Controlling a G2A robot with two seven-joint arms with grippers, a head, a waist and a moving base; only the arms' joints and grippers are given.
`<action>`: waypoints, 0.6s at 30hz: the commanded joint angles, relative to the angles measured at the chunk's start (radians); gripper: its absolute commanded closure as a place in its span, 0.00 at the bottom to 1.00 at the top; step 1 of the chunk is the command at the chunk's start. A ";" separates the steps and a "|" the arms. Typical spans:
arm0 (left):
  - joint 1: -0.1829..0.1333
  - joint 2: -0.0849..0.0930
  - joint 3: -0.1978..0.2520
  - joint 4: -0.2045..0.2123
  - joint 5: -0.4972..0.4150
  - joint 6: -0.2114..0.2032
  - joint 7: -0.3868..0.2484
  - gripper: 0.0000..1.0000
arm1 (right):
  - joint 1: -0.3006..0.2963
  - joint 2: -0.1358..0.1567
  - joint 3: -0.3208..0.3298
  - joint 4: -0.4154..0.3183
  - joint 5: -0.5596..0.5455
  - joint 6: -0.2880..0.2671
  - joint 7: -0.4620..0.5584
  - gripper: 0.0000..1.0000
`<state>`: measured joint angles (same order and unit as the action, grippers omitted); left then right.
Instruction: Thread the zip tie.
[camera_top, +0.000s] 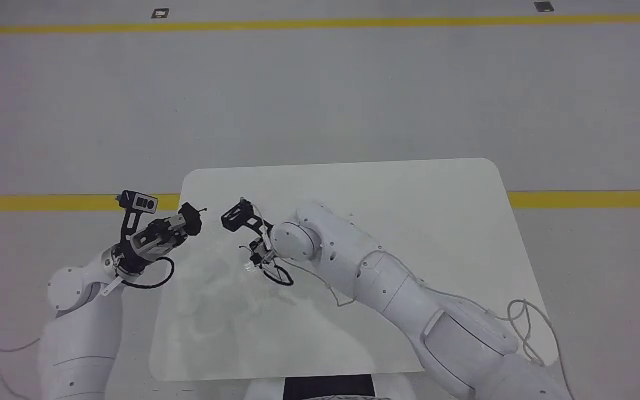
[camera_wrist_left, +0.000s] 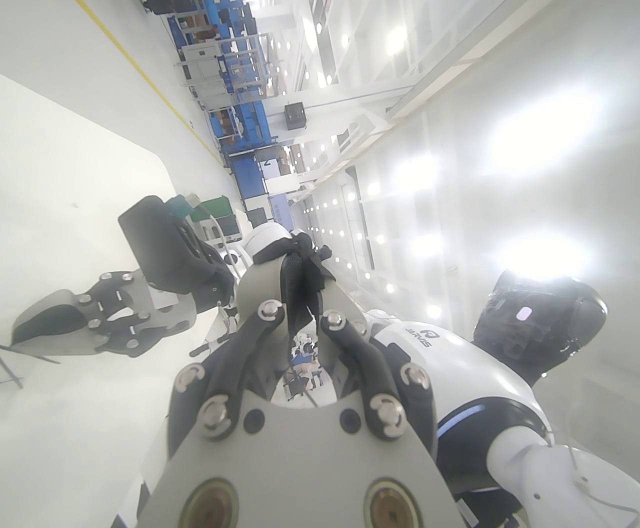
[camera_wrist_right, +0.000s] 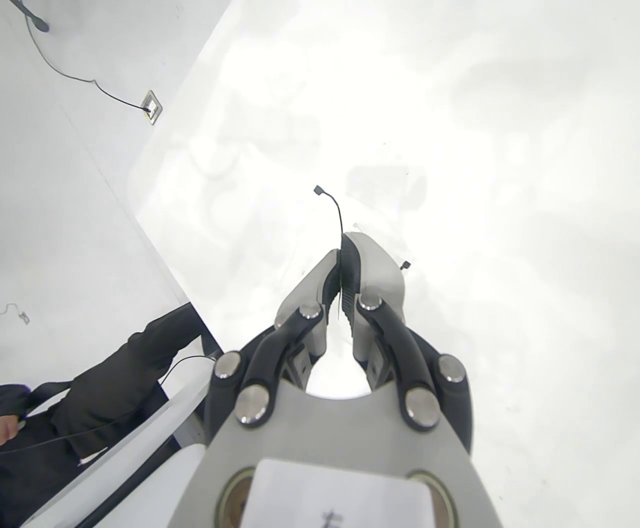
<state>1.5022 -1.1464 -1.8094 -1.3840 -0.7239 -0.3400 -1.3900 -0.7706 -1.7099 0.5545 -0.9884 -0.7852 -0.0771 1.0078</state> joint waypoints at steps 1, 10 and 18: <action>0.000 0.000 0.000 0.000 0.000 0.000 0.000 1.00 | 0.000 0.000 0.000 0.000 0.000 0.000 0.000 1.00; 0.000 0.000 0.000 0.000 0.000 0.000 0.000 1.00 | -0.082 0.027 0.148 -0.029 0.050 0.158 -0.296 1.00; 0.000 0.000 0.000 0.000 0.000 0.000 0.000 1.00 | -0.255 0.067 0.258 -0.231 0.015 0.244 -0.523 1.00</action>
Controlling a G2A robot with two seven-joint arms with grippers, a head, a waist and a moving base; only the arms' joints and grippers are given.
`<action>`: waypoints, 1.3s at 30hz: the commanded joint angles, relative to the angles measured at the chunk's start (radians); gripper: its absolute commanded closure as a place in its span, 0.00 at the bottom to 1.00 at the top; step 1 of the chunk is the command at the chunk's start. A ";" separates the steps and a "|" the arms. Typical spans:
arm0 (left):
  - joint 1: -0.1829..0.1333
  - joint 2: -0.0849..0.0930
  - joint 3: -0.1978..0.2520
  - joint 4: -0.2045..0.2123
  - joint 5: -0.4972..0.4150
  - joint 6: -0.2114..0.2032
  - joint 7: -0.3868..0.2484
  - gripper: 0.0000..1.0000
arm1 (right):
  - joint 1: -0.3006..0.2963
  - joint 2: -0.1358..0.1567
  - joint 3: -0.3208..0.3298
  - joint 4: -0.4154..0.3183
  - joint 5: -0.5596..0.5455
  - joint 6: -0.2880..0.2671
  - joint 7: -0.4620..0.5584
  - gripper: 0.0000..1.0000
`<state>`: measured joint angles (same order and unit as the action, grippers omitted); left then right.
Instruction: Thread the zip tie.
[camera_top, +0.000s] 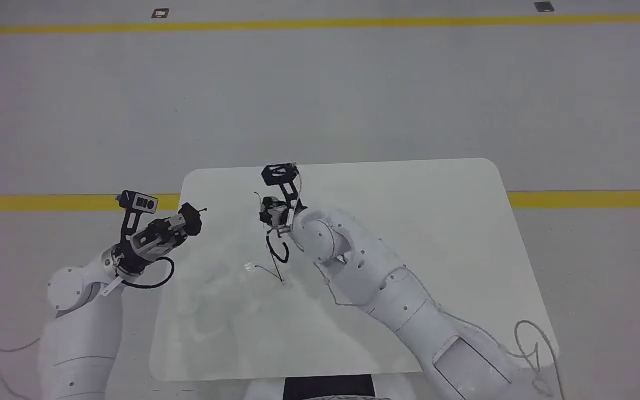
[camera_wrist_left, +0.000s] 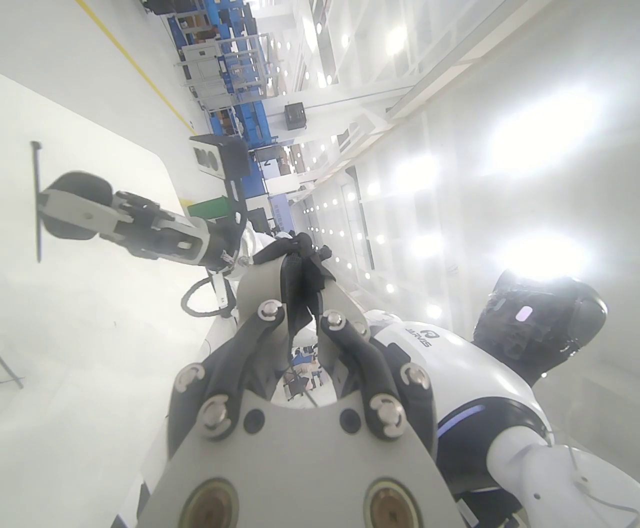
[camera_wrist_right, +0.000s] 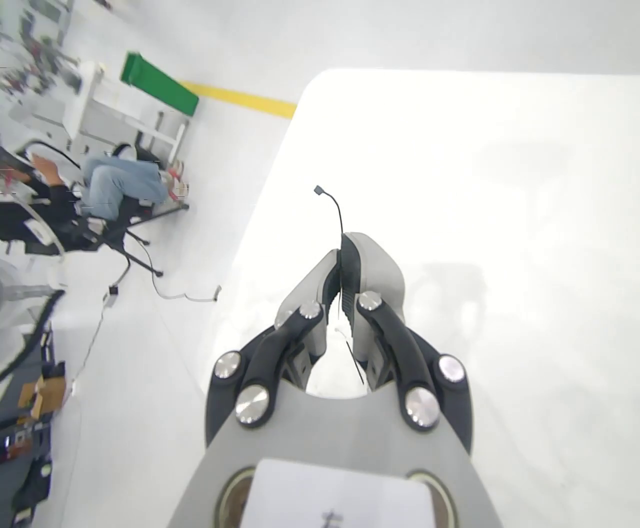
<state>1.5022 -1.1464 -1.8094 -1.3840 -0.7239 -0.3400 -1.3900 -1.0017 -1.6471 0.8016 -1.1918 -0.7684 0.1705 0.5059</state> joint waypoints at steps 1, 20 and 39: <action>0.000 0.000 0.000 0.000 0.000 0.000 0.000 1.00 | -0.044 0.009 0.024 -0.050 0.000 -0.006 -0.042 1.00; 0.000 0.000 0.000 0.000 0.000 0.000 0.000 1.00 | -0.153 0.031 0.092 -0.168 0.046 -0.085 -0.115 1.00; 0.031 -0.008 0.037 0.072 -0.053 0.000 0.052 1.00 | -0.279 0.012 0.040 -0.252 0.096 -0.171 -0.507 1.00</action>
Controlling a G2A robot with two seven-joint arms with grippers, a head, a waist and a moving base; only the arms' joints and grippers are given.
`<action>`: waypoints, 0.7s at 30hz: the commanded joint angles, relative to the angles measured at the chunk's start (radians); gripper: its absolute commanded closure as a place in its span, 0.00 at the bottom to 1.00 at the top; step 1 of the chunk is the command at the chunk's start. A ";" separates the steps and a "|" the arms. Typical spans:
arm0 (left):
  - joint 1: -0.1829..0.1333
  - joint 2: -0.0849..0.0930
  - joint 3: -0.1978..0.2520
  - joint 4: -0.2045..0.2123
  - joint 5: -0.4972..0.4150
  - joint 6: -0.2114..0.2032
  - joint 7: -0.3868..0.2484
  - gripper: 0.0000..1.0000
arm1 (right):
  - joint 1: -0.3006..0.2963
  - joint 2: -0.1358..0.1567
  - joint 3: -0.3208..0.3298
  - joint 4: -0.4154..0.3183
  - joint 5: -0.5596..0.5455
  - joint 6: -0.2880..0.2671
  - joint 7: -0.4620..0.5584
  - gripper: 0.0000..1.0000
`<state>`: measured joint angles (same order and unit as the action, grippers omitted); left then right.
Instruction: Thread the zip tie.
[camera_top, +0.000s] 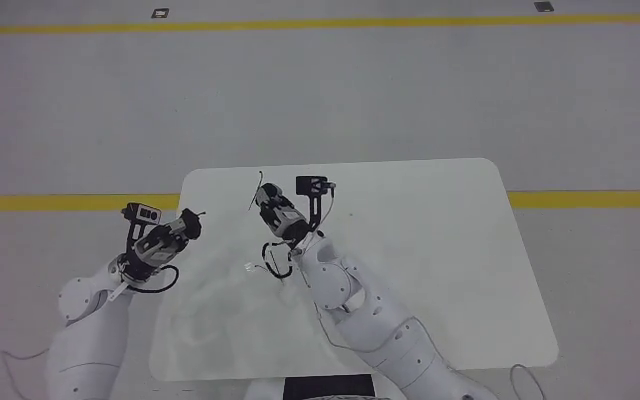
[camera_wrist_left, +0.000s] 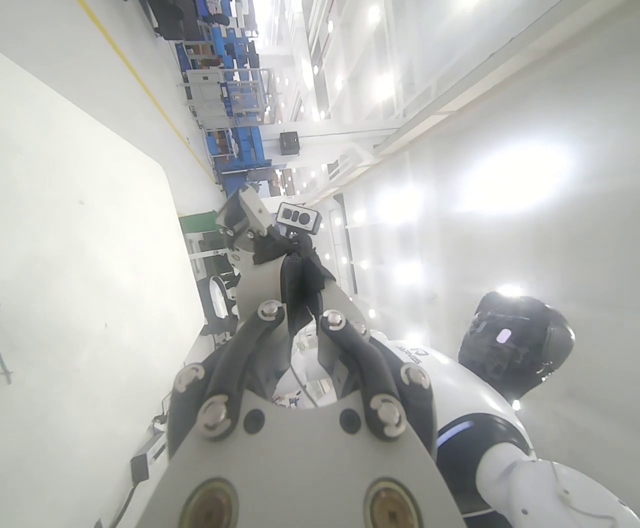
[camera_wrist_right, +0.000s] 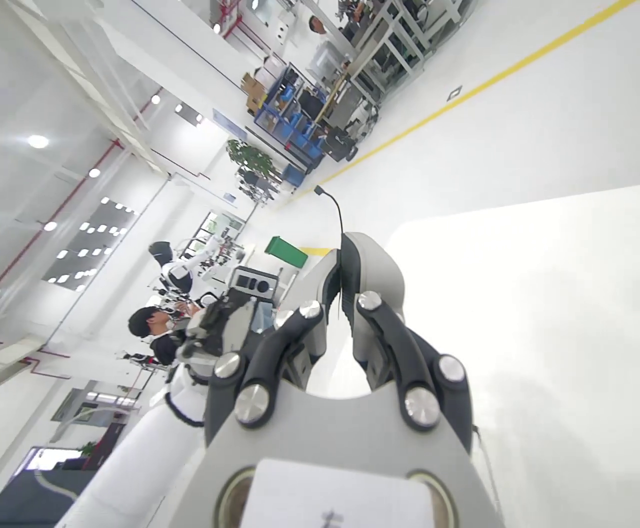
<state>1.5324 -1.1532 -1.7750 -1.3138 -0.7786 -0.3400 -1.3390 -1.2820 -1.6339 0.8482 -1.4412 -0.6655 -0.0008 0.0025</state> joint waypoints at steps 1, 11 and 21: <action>0.001 -0.003 0.007 0.004 0.002 0.000 0.005 1.00 | 0.001 -0.003 -0.015 -0.009 -0.013 0.004 -0.017 1.00; -0.005 -0.017 0.017 0.031 0.024 0.000 -0.015 1.00 | 0.011 -0.011 -0.042 -0.011 -0.049 -0.001 -0.059 1.00; -0.006 -0.018 0.017 0.033 0.023 0.000 -0.020 1.00 | 0.002 -0.010 -0.055 -0.017 -0.079 -0.003 -0.066 1.00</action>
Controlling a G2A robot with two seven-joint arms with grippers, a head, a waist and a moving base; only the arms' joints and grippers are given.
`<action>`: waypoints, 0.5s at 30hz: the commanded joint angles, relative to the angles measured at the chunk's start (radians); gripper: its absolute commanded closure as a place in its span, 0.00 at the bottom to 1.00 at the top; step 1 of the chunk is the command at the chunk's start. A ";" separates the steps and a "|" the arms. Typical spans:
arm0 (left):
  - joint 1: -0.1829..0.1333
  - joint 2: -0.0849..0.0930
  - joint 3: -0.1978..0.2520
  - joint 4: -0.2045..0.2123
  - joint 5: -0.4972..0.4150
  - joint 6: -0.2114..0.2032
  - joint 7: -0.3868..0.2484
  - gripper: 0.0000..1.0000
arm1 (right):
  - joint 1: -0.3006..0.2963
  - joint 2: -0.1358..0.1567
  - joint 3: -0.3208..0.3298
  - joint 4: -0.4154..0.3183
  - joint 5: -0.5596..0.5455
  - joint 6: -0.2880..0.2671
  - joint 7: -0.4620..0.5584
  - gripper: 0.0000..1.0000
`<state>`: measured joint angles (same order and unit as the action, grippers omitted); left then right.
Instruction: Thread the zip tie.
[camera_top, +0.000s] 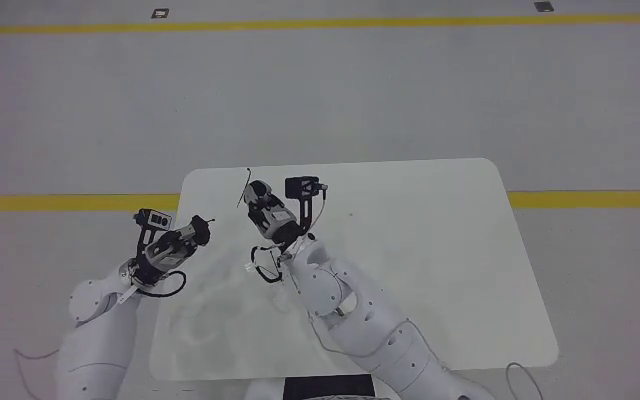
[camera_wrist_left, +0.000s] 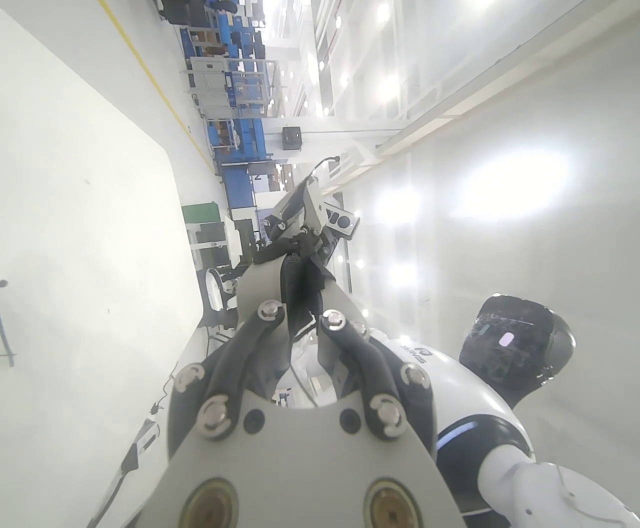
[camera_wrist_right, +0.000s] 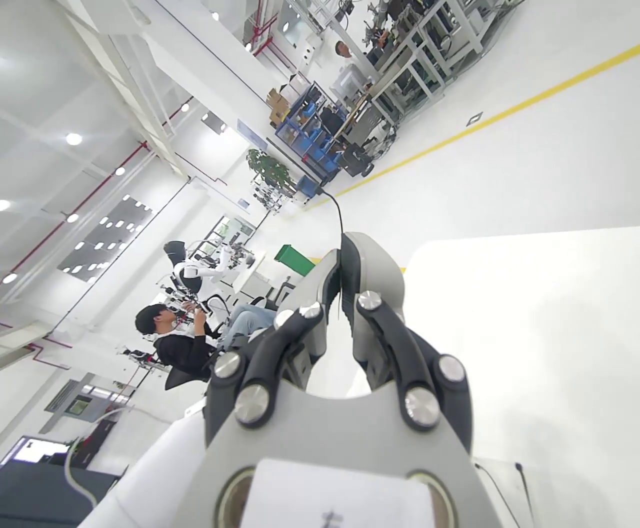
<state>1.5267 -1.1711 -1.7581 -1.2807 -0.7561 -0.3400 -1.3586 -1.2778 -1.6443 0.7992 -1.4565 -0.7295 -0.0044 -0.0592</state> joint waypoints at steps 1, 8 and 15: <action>0.000 0.000 0.000 0.000 0.000 0.000 0.000 1.00 | -0.003 -0.001 -0.008 -0.003 -0.021 0.002 -0.008 1.00; 0.000 0.000 0.000 0.000 0.000 0.000 0.000 1.00 | 0.024 -0.015 -0.035 0.033 -0.020 0.001 -0.037 1.00; 0.000 0.000 0.000 0.000 0.000 0.000 0.000 1.00 | 0.043 -0.025 -0.053 0.057 -0.010 0.003 -0.031 1.00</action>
<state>1.5268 -1.1711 -1.7581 -1.2807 -0.7561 -0.3400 -1.3586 -1.2340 -1.6695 0.7454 -1.3992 -0.7397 -0.0015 -0.0902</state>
